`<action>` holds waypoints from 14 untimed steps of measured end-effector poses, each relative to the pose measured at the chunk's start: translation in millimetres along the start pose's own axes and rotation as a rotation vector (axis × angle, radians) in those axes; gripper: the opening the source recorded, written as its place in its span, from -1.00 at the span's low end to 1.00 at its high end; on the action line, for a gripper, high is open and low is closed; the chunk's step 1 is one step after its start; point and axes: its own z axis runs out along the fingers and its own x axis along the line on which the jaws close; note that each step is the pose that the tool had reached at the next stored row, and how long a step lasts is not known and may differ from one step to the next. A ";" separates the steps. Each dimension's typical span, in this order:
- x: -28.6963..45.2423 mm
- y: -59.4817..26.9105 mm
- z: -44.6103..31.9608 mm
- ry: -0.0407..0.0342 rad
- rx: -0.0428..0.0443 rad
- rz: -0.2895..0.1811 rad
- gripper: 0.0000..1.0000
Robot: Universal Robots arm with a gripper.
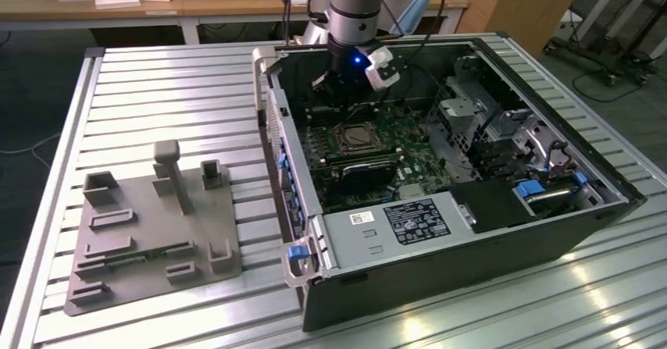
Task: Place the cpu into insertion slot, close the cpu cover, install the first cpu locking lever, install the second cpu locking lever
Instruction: 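Install the first cpu locking lever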
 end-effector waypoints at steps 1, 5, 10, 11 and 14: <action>-0.1 0.0 0.0 0.0001 0.0001 0.001 -0.80; -0.7 -0.2 0.1 0.0000 0.0001 0.000 -0.80; -3.0 -0.2 0.7 0.0001 0.0001 0.001 -0.80; -3.4 -0.1 1.1 0.0001 0.0000 0.001 -0.80; -4.2 -0.2 2.4 0.0000 0.0001 0.001 -0.80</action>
